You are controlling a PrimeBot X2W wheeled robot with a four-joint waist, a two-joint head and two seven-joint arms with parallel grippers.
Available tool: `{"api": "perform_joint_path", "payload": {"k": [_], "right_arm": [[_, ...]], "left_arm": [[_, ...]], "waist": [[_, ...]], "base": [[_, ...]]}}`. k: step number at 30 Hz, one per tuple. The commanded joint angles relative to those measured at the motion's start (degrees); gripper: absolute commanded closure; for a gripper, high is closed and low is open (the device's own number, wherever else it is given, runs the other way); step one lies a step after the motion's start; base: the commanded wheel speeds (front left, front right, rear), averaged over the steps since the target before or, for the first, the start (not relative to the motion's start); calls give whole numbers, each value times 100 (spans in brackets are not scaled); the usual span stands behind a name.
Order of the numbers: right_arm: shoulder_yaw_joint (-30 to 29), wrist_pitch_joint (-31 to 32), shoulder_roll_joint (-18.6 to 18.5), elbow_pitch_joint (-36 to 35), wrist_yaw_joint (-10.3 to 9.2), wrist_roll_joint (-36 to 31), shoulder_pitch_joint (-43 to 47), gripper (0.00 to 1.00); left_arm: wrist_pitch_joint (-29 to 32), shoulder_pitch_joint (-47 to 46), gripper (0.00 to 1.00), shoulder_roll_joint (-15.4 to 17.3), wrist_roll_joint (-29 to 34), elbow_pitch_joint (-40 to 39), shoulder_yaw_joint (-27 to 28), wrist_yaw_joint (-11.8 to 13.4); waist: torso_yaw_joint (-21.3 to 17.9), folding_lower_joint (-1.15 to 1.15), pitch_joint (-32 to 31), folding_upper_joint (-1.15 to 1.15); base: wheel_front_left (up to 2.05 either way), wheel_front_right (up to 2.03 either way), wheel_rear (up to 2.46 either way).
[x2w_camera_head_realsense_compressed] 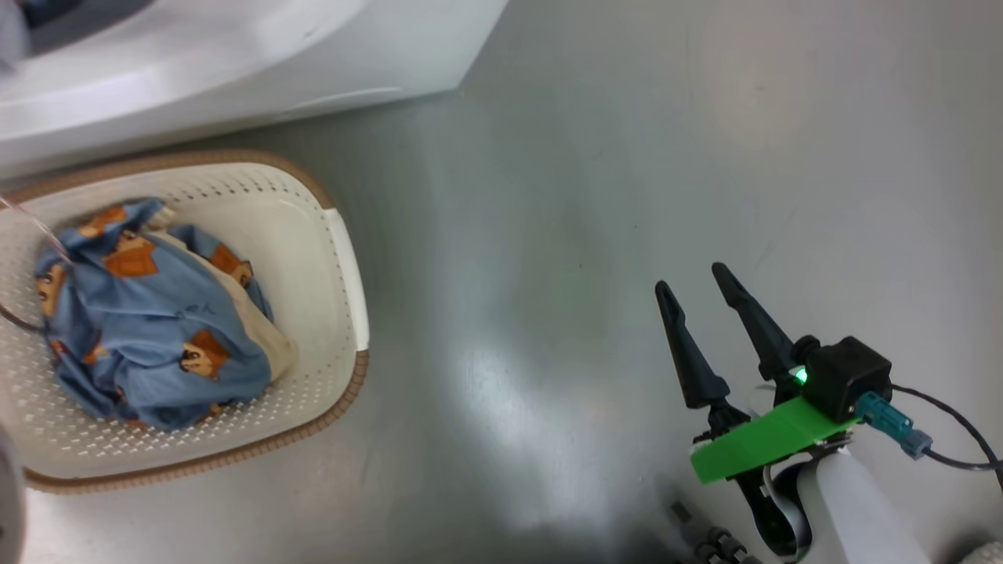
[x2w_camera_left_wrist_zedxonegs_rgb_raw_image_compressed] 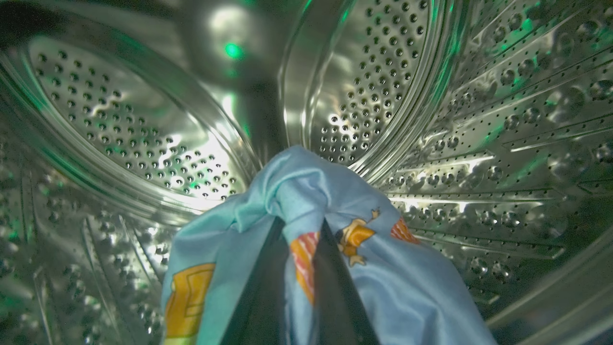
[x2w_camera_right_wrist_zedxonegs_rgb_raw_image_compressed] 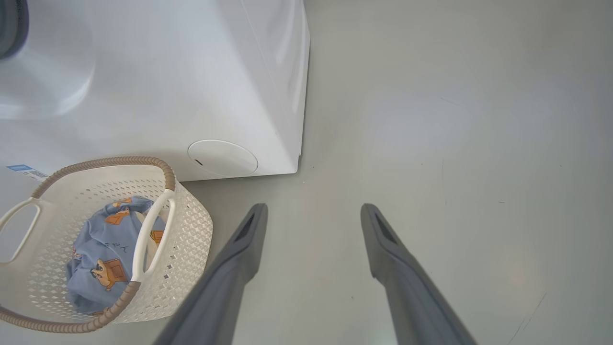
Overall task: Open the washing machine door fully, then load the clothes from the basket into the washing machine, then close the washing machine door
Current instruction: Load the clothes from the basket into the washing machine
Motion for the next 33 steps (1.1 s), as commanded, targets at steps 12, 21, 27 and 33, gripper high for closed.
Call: {"api": "perform_joint_path", "payload": {"k": [12, 21, 27, 33], "right_arm": [[228, -68, 47, -3, 9, 135, -149, 0], [239, -68, 58, 134, 9, 166, -171, 0], [225, -68, 61, 210, 9, 160, -172, 0], [221, -68, 62, 262, 9, 158, -163, 0]], "left_arm": [[-225, 228, 100, 339, 439, -1988, 77, 316], [-226, 386, 0, 211, 157, -872, 370, 357], [-226, 156, 0, 122, 145, -292, 239, 264], [-227, 182, 0, -32, 50, 98, 171, 186]], "waist": [[-135, 0, 273, 0], [-101, 0, 144, 0], [-29, 0, -39, 0], [36, 0, -334, 0]], "base": [[0, 0, 0], [0, 0, 0], [0, 0, 0], [0, 0, 0]]}}
